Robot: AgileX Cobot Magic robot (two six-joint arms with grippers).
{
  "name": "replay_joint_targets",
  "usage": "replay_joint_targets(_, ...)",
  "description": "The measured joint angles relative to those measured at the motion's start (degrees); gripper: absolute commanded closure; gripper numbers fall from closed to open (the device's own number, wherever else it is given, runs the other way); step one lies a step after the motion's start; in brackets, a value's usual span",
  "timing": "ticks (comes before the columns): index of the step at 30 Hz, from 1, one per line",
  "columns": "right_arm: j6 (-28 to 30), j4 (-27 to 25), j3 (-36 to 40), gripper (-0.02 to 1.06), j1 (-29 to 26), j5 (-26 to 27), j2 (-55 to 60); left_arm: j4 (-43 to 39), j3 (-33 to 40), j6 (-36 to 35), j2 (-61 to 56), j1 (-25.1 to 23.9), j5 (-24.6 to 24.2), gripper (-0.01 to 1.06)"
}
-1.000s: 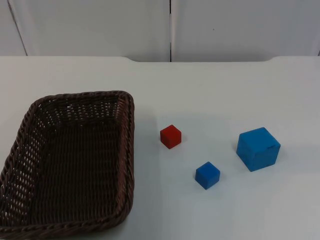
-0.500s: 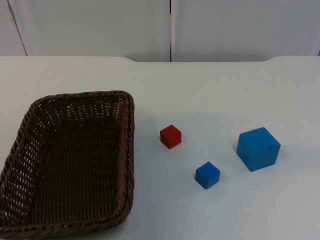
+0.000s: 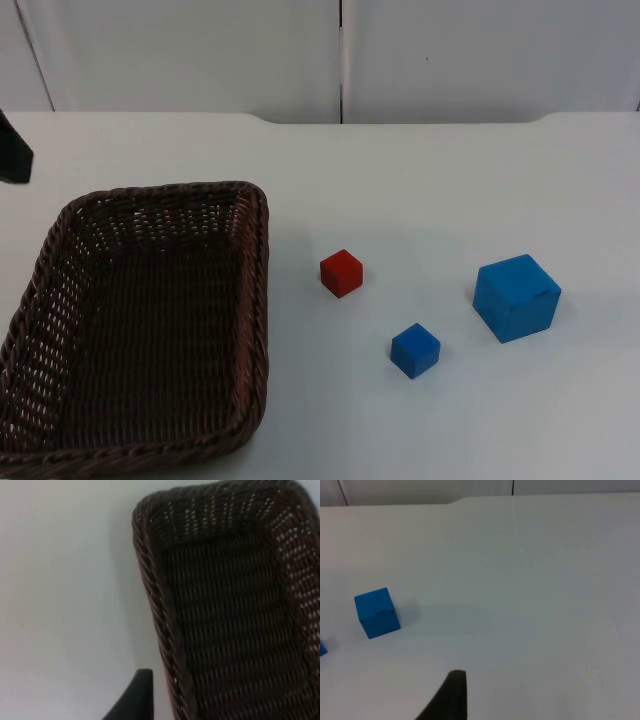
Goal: Pick up the basket with the left hand and place the largest block into the basket with the right hand.
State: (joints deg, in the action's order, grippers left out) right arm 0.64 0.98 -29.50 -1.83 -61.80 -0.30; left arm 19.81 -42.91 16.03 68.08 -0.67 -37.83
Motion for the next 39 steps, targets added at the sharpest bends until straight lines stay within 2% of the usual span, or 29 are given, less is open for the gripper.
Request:
replay_joint_targets(10, 0.0, 0.0, 0.0, -0.01, 0.0, 0.0, 0.0, 1.0, -0.6, 0.5, 10.5, 0.0, 2.5, 0.0)
replay_joint_targets(22, 0.0, 0.0, 0.0, -0.01, 0.0, 0.0, 0.0, 0.8, -6.8, 0.6, 22.6, 0.0, 2.6, 0.0)
replay_joint_targets(35, 0.0, 0.0, 0.0, -0.01, 0.0, 0.0, 0.0, 0.5, -7.3, 1.7, 32.0, 0.0, 4.8, 0.0)
replay_joint_targets(39, 0.0, 0.0, 0.0, -0.01, 0.0, 0.0, 0.0, 1.8, -7.4, 4.7, 36.2, 0.0, 5.4, 0.0)
